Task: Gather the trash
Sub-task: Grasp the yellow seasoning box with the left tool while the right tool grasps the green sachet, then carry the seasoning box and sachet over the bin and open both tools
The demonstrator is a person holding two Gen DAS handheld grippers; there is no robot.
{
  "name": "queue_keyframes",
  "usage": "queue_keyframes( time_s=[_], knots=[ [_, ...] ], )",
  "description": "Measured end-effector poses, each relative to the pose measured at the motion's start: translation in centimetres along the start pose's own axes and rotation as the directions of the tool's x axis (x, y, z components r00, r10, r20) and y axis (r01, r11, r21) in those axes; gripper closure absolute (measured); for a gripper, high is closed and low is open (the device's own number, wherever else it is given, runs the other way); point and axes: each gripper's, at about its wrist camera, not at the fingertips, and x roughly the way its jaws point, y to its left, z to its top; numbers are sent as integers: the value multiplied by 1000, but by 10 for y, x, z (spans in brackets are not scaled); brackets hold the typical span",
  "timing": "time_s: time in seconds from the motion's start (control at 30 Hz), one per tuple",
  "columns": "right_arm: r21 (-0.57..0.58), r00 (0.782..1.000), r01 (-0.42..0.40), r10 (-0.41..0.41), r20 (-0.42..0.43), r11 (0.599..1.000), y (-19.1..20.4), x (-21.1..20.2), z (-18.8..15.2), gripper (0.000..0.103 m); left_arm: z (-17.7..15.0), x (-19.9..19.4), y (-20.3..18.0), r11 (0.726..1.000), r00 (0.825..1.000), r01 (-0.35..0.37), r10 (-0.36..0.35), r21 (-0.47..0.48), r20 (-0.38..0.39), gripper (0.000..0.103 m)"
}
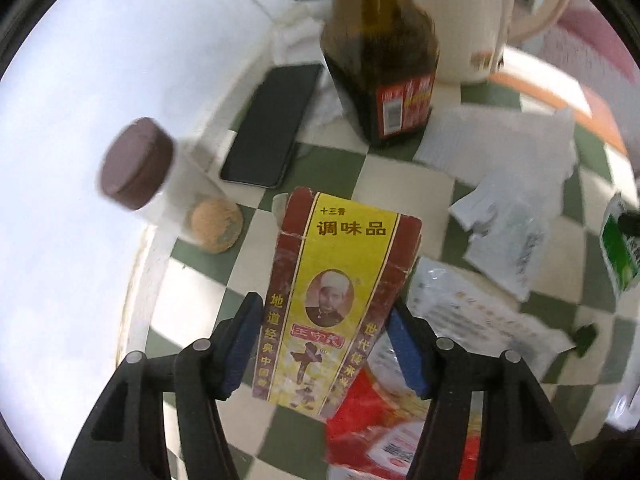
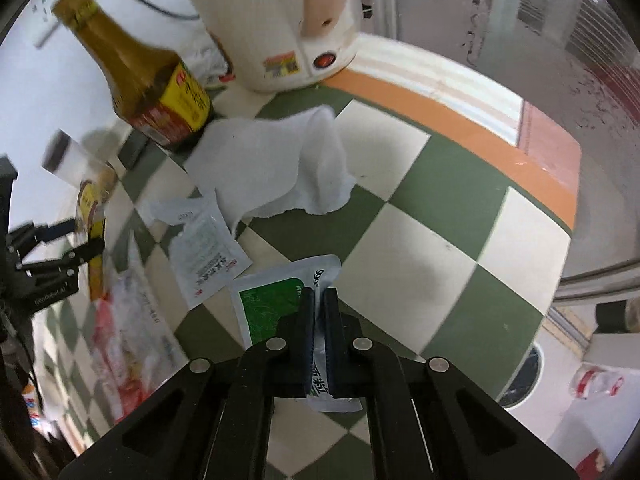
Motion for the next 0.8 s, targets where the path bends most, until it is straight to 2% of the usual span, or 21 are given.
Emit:
queue_keyframes(
  time_s=[0.23,0.4,0.47,0.6,0.7,0.8],
  knots=[
    [83,996,-63,58,63,995,-21,-29,-6,99,3,-69,-24,993,992,47,-33,-110,123,45],
    [146,989,-96,78,127,985,-54,-51,-4,99,6,-122,-61,982,972,127,-95,-138,216,45],
    [172,985,-105,78,155,980,-74,-63,-8,99,12,-137,-85,977,960,177,-145,-119,241,45],
    [251,977,-109,57,205,962,-138,-94,-34,99,21,-157,-154,962,935,268,-245,-56,258,45],
    [332,974,-87,10,228,939,-201,-115,-71,99,29,-160,-225,936,910,353,-346,9,228,45],
    [436,973,-42,-64,224,899,-274,-127,-121,99,34,-153,-309,895,880,438,-445,80,164,45]
  ],
)
